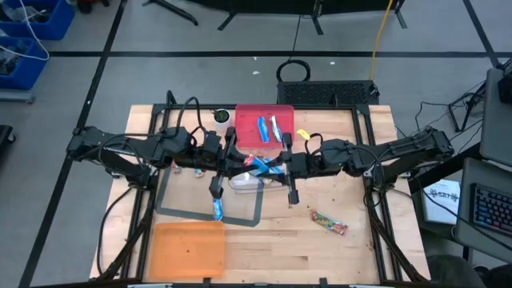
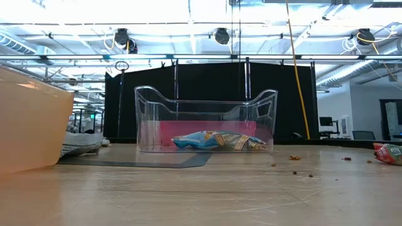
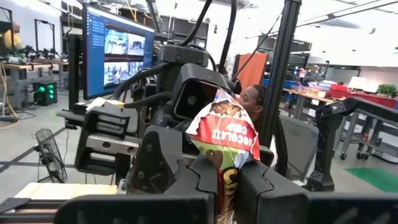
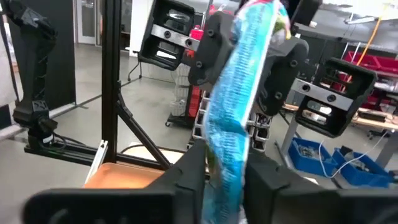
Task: Pick and place Granola Bars by type
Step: Put the top red granola bar into the orange bin
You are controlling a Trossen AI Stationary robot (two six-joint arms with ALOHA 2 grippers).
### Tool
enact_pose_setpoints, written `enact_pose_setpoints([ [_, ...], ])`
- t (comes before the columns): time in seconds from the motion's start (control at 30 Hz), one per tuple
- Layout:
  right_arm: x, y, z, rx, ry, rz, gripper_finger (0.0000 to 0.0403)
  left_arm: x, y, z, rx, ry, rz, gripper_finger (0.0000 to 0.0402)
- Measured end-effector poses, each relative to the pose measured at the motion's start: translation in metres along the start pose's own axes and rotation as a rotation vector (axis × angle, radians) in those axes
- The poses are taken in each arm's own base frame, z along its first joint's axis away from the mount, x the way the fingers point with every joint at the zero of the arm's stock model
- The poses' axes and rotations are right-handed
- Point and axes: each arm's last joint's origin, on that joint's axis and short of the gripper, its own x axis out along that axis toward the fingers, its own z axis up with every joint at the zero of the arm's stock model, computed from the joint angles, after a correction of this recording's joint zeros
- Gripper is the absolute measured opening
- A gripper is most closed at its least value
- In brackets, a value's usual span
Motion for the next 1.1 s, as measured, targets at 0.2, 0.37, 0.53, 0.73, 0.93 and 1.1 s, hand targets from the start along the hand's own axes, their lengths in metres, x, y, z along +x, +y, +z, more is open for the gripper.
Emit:
enact_pose_setpoints([
  [0.2,-0.015,-0.004,0.013,-0.032,-0.03,-0.004,0.0168,0.0,0.001,0.0,0.001,-0.007,0.045,0.0018],
  [0.37,-0.04,-0.01,0.037,-0.044,-0.124,-0.025,0.0231,-0.004,0.001,0.004,-0.013,-0.017,0.062,0.0017],
  [0.53,-0.067,-0.016,0.055,0.007,-0.179,-0.034,0.0253,-0.018,-0.002,0.018,0.019,-0.065,0.138,0.0015],
  [0.73,-0.088,-0.02,0.061,0.007,-0.145,-0.075,0.025,-0.044,-0.012,0.029,0.097,0.003,0.221,0.0015],
  [0.93,-0.099,-0.023,0.061,-0.001,-0.096,-0.125,0.0253,-0.074,-0.024,0.032,0.099,0.108,0.283,0.0015],
  [1.1,-0.099,-0.023,0.058,-0.02,-0.064,-0.148,0.0254,-0.092,-0.038,0.023,0.075,0.234,0.319,0.0014],
])
